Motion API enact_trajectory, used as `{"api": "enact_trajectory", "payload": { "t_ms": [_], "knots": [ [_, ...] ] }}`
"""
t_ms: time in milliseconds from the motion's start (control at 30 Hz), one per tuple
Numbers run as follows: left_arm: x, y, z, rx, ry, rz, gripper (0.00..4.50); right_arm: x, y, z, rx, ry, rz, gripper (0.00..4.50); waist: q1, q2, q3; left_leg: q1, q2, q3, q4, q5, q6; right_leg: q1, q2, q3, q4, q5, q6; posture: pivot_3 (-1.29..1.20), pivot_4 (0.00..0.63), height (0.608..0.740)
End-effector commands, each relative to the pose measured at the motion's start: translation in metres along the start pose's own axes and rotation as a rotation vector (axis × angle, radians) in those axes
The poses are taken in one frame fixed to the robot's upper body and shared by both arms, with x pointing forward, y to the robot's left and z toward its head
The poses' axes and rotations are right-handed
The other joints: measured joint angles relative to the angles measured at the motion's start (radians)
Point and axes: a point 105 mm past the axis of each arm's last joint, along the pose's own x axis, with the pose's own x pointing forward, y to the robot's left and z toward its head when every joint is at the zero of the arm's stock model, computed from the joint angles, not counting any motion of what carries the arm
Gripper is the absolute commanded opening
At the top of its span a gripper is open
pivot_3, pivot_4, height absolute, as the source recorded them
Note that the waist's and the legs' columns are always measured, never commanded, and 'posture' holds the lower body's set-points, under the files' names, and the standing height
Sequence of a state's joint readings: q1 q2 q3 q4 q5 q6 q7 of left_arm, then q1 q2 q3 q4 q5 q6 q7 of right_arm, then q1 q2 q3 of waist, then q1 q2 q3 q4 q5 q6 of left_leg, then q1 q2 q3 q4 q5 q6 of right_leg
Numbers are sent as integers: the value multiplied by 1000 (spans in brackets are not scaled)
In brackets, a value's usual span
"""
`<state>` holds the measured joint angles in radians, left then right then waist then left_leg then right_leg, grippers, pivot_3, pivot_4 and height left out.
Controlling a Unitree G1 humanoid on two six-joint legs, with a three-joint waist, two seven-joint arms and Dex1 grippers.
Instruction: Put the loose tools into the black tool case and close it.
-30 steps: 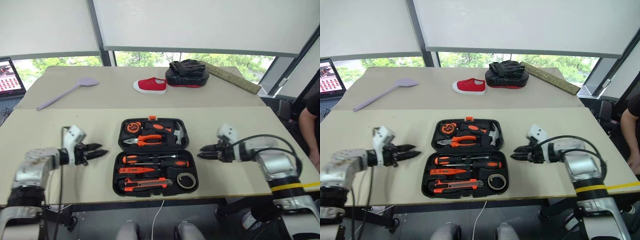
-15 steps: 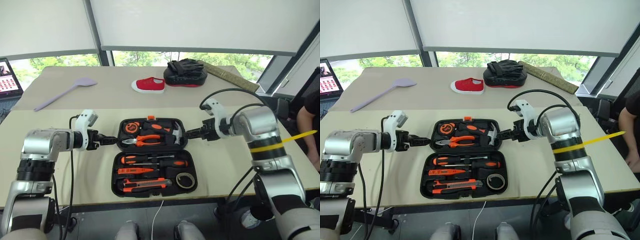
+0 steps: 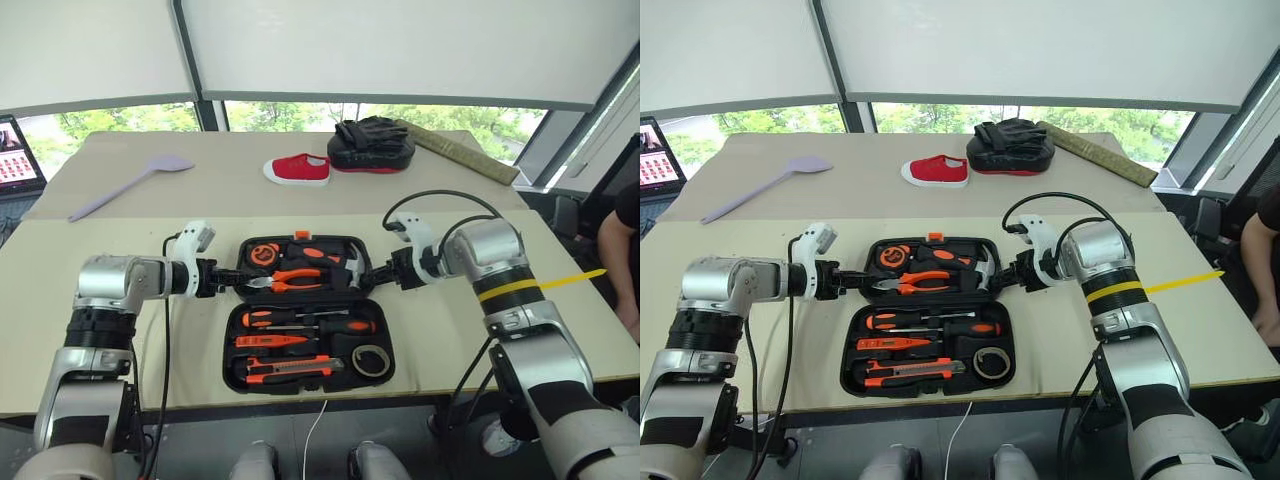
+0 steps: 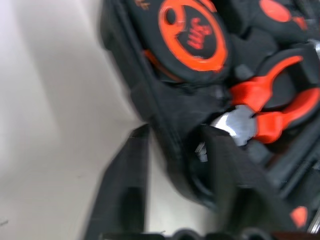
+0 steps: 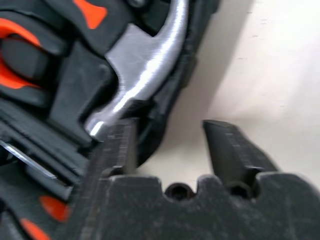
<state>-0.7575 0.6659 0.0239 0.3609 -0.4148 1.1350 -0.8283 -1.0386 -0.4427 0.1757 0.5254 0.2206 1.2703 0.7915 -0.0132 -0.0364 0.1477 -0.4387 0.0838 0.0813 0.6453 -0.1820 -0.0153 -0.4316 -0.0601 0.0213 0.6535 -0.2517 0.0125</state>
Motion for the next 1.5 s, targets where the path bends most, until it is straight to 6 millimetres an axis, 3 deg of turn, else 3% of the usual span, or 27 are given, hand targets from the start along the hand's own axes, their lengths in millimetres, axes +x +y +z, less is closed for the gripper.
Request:
{"api": "enact_trajectory", "payload": {
  "t_ms": [33,100,133,267,400,567,667,833,933,967,1033,1067,1200,1267,1367,1467,1500],
  "knots": [
    [-1,1,12,14,-52,9,0,0,0,-1,31,7,11,718,5,0,0,0,-1,-1,1,0,0,0,0,0,2,0,0,0,150,740],
    [-3,2,18,1,-100,0,0,0,-2,3,25,-34,23,106,3,0,0,0,-1,-1,2,1,0,0,0,0,3,0,0,0,150,740],
    [-5,1,21,-8,-127,-10,0,-1,0,9,10,-87,42,18,3,0,0,1,-1,-1,3,1,0,1,0,0,3,0,0,0,150,740],
    [-17,-7,41,72,-355,-94,0,-23,11,53,-279,-463,69,18,-1,-1,1,2,-1,-3,3,3,1,2,0,0,4,1,0,0,150,740],
    [-29,-8,41,293,-517,-88,0,-42,26,58,-549,-658,78,18,-3,-1,2,-3,-1,-2,2,4,0,-4,0,1,4,1,0,0,150,740],
    [-38,0,34,403,-635,-1,0,-48,26,41,-828,-727,-13,18,1,-1,2,-7,-1,-1,-1,4,0,-8,0,2,3,2,0,0,150,740],
    [-57,2,30,596,-852,144,0,-49,23,20,-1079,-831,-126,18,4,-1,2,-7,-1,-1,-1,4,0,-7,0,2,1,2,0,0,150,740],
    [-49,-5,-32,824,-716,99,0,-27,0,-40,-1359,-750,-242,18,0,-1,2,-5,-1,2,-1,3,1,-6,-1,4,0,2,0,0,150,740],
    [-48,-8,-56,880,-653,53,921,-21,-5,-60,-1447,-731,-268,0,-2,-1,1,2,-1,4,-1,3,1,-1,0,7,1,2,1,0,150,740],
    [-52,-5,-57,891,-654,80,1191,-19,-7,-66,-1460,-716,-271,0,1,-1,1,6,-1,5,-2,3,1,2,-1,7,0,1,1,0,150,740],
    [-58,1,-58,912,-657,124,2008,-17,-10,-72,-1480,-712,-281,761,10,-2,1,14,-1,5,-2,3,1,11,-1,7,-1,1,1,0,150,740],
    [-64,4,-59,925,-650,144,2332,-18,-12,-75,-1478,-706,-282,924,12,-2,1,15,-1,5,-2,3,0,12,-1,7,-4,1,1,0,150,740],
    [-83,24,-64,879,-588,202,3722,-33,-23,-77,-1429,-703,-337,2286,4,-4,1,15,0,8,-2,8,2,12,-1,11,-5,3,-4,0,150,740],
    [-92,34,-59,818,-587,226,3757,-44,-30,-84,-1332,-686,-319,2964,-1,-3,1,15,0,9,-2,8,2,12,-1,12,-5,4,-3,0,150,740],
    [-94,41,-46,739,-601,216,3757,-61,-31,-98,-1108,-675,-210,2644,5,-4,1,16,0,9,-3,8,3,12,-1,13,-5,7,3,0,150,740],
    [-75,38,-19,722,-596,176,3006,-75,-8,-121,-955,-621,8,1669,13,-4,1,15,0,9,-3,7,4,12,0,14,-6,6,4,0,150,740],
    [-66,35,-9,716,-594,156,2530,-76,3,-129,-922,-585,90,1274,21,-4,1,14,0,9,-3,7,4,12,-1,14,-6,6,4,0,150,740]
  ]
}}
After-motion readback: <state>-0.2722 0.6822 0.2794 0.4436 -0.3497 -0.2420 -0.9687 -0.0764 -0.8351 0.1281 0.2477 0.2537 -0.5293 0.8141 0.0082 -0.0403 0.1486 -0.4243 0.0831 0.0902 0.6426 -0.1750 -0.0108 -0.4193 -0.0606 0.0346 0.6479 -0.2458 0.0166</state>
